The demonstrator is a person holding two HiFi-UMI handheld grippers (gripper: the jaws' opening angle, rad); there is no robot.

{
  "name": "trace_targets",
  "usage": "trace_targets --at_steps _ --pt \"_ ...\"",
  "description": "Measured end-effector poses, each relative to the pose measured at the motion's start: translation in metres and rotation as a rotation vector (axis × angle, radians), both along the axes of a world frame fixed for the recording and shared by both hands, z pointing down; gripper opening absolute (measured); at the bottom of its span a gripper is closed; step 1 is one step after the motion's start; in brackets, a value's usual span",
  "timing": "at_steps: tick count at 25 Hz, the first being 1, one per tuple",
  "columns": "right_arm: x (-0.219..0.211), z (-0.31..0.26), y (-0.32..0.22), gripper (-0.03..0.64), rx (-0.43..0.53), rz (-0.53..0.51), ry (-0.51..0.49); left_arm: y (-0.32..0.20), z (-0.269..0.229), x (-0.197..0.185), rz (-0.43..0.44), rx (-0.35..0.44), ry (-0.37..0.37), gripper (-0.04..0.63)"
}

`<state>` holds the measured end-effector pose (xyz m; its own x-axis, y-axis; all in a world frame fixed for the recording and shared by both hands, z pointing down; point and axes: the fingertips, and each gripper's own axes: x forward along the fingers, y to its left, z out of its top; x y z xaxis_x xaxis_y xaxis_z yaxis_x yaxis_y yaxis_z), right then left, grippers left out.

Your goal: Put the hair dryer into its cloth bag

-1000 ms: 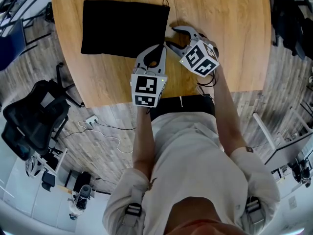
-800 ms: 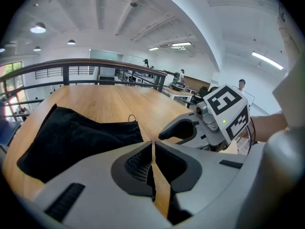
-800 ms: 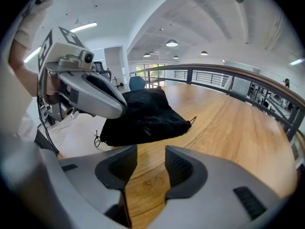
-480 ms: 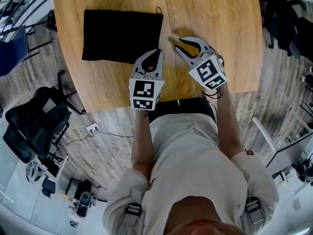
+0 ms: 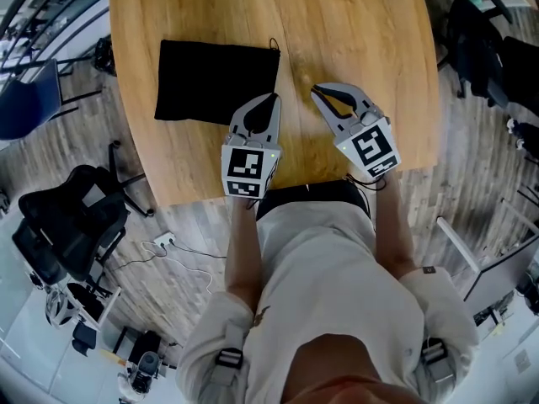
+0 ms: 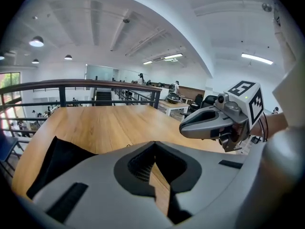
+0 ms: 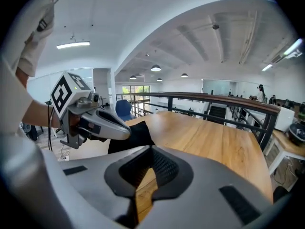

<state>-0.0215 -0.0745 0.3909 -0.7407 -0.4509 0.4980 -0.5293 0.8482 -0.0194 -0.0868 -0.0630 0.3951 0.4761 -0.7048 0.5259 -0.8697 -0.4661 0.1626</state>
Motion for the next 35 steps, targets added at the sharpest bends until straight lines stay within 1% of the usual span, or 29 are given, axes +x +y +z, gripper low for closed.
trace_targets --at_steps 3,9,14,19,35 --pt "0.005 -0.015 -0.001 0.023 0.017 0.028 -0.016 -0.004 -0.016 -0.001 0.006 0.035 0.005 0.018" --pt "0.007 -0.033 0.004 0.021 0.026 0.055 -0.046 -0.001 -0.036 -0.004 0.02 0.065 0.013 0.018" --pt "0.003 -0.035 0.019 0.021 0.007 0.069 -0.068 0.009 -0.038 -0.002 0.035 0.056 0.028 0.018" --pt "0.0 -0.033 0.026 0.02 -0.008 0.084 -0.081 0.014 -0.038 -0.002 0.039 0.054 0.027 0.018" --pt "-0.009 -0.034 0.024 0.02 -0.005 0.068 -0.061 0.016 -0.036 -0.01 0.033 0.043 0.031 0.018"
